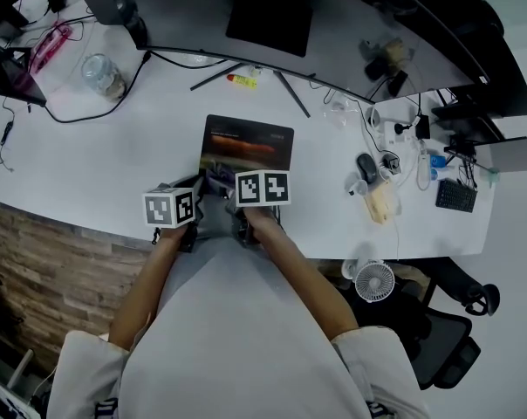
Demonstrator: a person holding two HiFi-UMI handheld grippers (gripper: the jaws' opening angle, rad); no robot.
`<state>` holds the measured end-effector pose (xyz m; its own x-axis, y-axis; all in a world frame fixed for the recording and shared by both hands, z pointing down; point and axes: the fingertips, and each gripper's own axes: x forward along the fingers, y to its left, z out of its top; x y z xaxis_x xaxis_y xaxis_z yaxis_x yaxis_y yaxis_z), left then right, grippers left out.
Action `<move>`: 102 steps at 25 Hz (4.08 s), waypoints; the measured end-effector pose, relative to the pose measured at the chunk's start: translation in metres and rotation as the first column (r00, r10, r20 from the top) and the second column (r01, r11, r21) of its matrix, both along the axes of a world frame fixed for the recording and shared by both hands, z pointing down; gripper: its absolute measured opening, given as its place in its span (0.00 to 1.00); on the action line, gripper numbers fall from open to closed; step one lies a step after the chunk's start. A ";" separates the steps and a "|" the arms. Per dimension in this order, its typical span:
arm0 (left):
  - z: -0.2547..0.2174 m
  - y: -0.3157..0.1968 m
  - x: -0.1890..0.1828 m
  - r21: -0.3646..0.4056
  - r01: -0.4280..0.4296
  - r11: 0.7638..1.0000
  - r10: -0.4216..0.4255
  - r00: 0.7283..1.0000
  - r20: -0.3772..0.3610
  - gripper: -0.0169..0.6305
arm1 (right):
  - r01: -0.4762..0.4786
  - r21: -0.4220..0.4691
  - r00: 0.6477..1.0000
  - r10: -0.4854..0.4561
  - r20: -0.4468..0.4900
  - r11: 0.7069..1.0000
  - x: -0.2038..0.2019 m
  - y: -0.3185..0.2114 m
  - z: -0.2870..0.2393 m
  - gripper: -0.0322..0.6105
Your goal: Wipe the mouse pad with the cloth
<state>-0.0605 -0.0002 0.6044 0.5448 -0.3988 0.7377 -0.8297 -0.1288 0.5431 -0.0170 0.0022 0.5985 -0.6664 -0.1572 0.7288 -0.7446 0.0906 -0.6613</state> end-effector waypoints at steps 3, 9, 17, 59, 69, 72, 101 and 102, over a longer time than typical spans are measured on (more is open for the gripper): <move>0.000 0.000 0.000 -0.002 0.000 1.000 0.000 1.000 -0.002 0.03 | -0.001 0.002 1.000 0.001 0.000 1.000 0.002 0.001 0.001 0.37; 0.000 0.001 -0.001 0.001 -0.001 1.000 0.001 1.000 -0.002 0.03 | -0.009 -0.002 1.000 0.009 0.008 1.000 0.009 0.002 0.001 0.38; 0.000 0.001 0.001 0.002 0.001 1.000 -0.001 1.000 -0.001 0.03 | -0.018 -0.009 1.000 0.018 0.007 1.000 0.027 0.003 0.002 0.40; -0.001 0.001 0.002 0.009 -0.004 1.000 0.004 1.000 0.007 0.03 | -0.030 -0.030 0.988 0.025 -0.155 0.999 0.098 0.008 0.002 0.37; -0.001 0.001 0.003 0.008 -0.003 1.000 0.003 1.000 0.008 0.03 | -0.055 -0.034 0.985 0.048 -0.167 0.998 0.122 0.011 0.003 0.37; 0.000 0.001 0.002 0.006 -0.003 1.000 0.003 1.000 0.008 0.03 | -0.063 -0.038 0.984 0.056 -0.168 0.997 0.127 0.012 0.004 0.37; -0.001 0.003 0.004 0.002 -0.003 1.000 0.003 1.000 -0.003 0.03 | -0.111 -0.035 0.972 0.101 -0.214 0.993 0.184 0.023 0.003 0.37; -0.001 0.003 0.004 0.001 -0.004 1.000 0.004 1.000 -0.005 0.03 | -0.119 -0.035 0.971 0.109 -0.211 0.992 0.186 0.023 0.003 0.37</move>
<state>-0.0561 0.0027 0.6034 0.5500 -0.3978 0.7343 -0.8264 -0.1327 0.5472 0.1693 0.0255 0.6016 -0.4787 -0.1853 0.8582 -0.8701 -0.0306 -0.4920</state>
